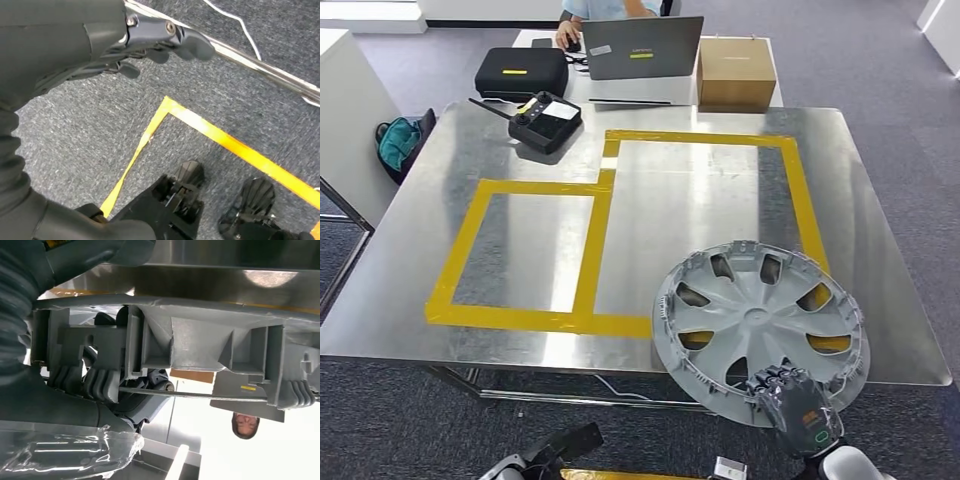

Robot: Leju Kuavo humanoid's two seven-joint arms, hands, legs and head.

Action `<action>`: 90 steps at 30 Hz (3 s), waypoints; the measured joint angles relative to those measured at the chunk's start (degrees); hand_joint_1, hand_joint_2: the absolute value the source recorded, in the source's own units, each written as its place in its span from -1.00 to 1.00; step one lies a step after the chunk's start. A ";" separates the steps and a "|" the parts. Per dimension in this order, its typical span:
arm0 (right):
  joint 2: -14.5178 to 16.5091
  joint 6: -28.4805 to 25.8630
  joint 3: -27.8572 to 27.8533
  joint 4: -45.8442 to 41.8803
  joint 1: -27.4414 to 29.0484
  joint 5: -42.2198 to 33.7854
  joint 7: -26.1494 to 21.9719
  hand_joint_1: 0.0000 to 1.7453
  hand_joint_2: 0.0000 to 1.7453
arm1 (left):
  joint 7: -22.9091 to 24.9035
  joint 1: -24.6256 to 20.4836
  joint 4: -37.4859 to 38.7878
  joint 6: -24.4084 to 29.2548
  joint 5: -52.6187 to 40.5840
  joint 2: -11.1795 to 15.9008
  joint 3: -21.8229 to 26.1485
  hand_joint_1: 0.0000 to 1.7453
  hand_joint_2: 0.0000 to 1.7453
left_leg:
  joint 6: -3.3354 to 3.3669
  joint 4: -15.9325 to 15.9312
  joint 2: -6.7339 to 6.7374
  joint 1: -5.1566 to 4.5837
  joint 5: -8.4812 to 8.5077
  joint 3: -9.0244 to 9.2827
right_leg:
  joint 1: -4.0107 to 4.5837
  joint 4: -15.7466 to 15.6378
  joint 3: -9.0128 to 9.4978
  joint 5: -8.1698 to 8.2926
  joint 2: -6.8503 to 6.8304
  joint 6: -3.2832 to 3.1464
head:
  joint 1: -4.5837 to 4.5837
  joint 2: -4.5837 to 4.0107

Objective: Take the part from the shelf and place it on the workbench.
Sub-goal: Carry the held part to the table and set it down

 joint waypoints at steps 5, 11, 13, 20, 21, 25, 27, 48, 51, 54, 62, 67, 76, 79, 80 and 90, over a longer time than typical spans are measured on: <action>-0.77 -0.21 0.40 -0.05 1.04 -0.14 0.78 1.00 1.00 | -0.03 0.33 0.02 0.14 0.37 0.05 0.00 -1.00 1.00 | -1.19 0.10 0.23 1.15 -1.33 1.31 | -0.65 9.08 -4.46 -1.80 -0.72 1.76 | 0.16 0.00; -1.18 -0.33 0.97 -0.45 1.69 -0.10 0.87 1.00 1.00 | -0.03 0.09 0.01 0.42 0.61 0.50 0.01 -1.00 1.00 | -4.02 2.41 0.08 1.75 -5.03 1.94 | -1.74 -0.72 1.83 -0.94 0.39 0.79 | 0.34 0.01; -1.22 -0.40 1.12 -0.72 1.83 -0.05 0.98 1.00 1.00 | -0.03 0.00 0.01 0.47 0.67 0.56 0.02 -1.00 1.00 | -4.22 3.01 0.58 1.75 -5.38 1.75 | -1.56 -0.17 1.93 -1.81 0.27 -0.61 | -0.63 0.00; -1.50 -0.80 1.13 -1.32 2.50 0.03 2.23 1.00 1.00 | -0.11 0.18 0.02 0.57 1.00 0.56 0.03 -1.00 1.00 | -2.39 23.10 2.39 0.68 -7.14 -13.77 | -0.25 -0.35 5.18 -4.65 -0.63 -2.51 | -1.10 0.00; -1.57 -0.84 1.15 -1.43 2.76 0.04 2.37 1.00 1.00 | -0.13 0.27 0.01 0.63 1.09 0.59 0.03 -1.00 1.00 | -1.80 20.39 2.41 0.40 -3.90 -13.66 | -0.13 -0.37 6.09 -5.22 -0.63 -2.43 | -1.10 0.00; -2.00 -0.85 1.36 -1.72 4.01 0.04 2.94 1.00 1.00 | 0.02 0.35 0.10 1.18 1.71 0.67 0.10 -1.00 1.00 | -0.87 9.51 2.71 -0.59 3.30 -11.58 | 0.35 -0.46 7.75 -6.94 -0.23 -1.43 | -1.00 0.00; -2.33 -0.86 1.39 -1.83 4.53 -0.01 3.27 1.00 1.00 | 0.13 0.34 0.12 1.47 2.06 0.66 0.17 -1.00 1.00 | -1.24 8.66 2.70 -0.53 2.48 -11.26 | 0.38 -1.06 8.08 -7.07 -0.05 -0.89 | -1.01 0.01; -2.02 -4.17 -8.61 -1.60 10.92 -14.55 -1.03 1.00 1.00 | 0.79 0.59 0.10 4.11 6.30 1.63 3.72 -1.00 1.00 | -3.14 20.97 2.19 -0.62 -6.22 -15.30 | 0.14 -0.79 3.96 -3.07 -1.81 -3.09 | -1.21 0.00; -0.98 -4.15 -11.59 -1.25 11.79 -17.07 -3.15 1.00 1.00 | 0.66 1.22 0.11 4.29 6.75 2.07 4.30 -1.00 1.00 | -3.90 21.81 2.25 0.06 -5.08 -15.72 | -0.56 -0.77 3.65 -2.80 -1.92 -2.48 | -1.21 0.00; 0.55 -3.63 -15.16 -1.27 11.93 -22.78 -7.09 1.00 1.00 | 0.09 1.36 0.12 4.64 7.55 2.35 4.86 -1.00 1.00 | -5.05 10.82 3.13 1.33 -1.04 -9.63 | -1.01 -0.46 3.37 -2.78 -1.58 -0.84 | -1.43 0.00; 5.48 -0.75 -23.23 -2.49 8.29 -32.68 -13.66 1.00 1.00 | -1.17 2.15 0.13 4.86 8.37 3.01 6.25 -1.00 1.00 | -1.32 8.30 2.93 0.95 0.05 -7.97 | -0.65 7.07 0.00 -8.28 -1.43 0.45 | -0.55 0.00; 8.18 1.33 -26.64 -2.66 6.66 -37.03 -17.52 1.00 1.00 | -1.41 2.75 0.13 5.22 8.67 3.35 7.10 -1.00 1.00 | -0.41 8.31 2.63 -0.43 -0.72 -7.07 | 0.98 10.64 -3.07 -6.91 -1.29 -1.55 | -0.57 0.00; 10.90 2.02 -30.10 -2.93 4.85 -39.17 -19.28 1.00 1.00 | -2.02 2.93 0.19 5.68 9.02 3.90 7.93 -1.00 1.00 | -0.30 7.55 2.14 -1.12 -1.47 -5.97 | 1.87 -0.18 1.92 -1.27 -1.03 -2.07 | -0.68 0.00; 11.23 2.08 -30.74 -2.91 4.62 -39.27 -19.44 1.00 1.00 | -2.09 2.94 0.19 5.72 9.02 4.07 8.23 -1.00 1.00 | -0.56 7.20 2.14 -1.12 -1.44 -5.83 | 1.87 -0.18 1.94 -1.44 -1.05 -2.35 | -0.67 0.00; 11.33 2.16 -30.92 -2.87 4.57 -39.24 -19.51 1.00 1.00 | -2.10 2.95 0.19 5.74 9.02 4.12 8.28 -1.00 1.00 | -0.66 7.14 2.14 -1.12 -1.42 -5.82 | 1.88 -0.18 1.95 -1.47 -1.06 -2.39 | -0.66 0.00; 11.51 2.73 -31.39 1.77 2.42 -30.45 -18.80 1.00 1.00 | -2.11 2.96 0.21 6.04 8.41 4.37 8.52 -1.00 1.00 | -1.14 7.08 2.14 -1.12 -1.37 -5.74 | 1.94 -0.28 2.11 -1.39 -1.08 -2.64 | -0.63 0.00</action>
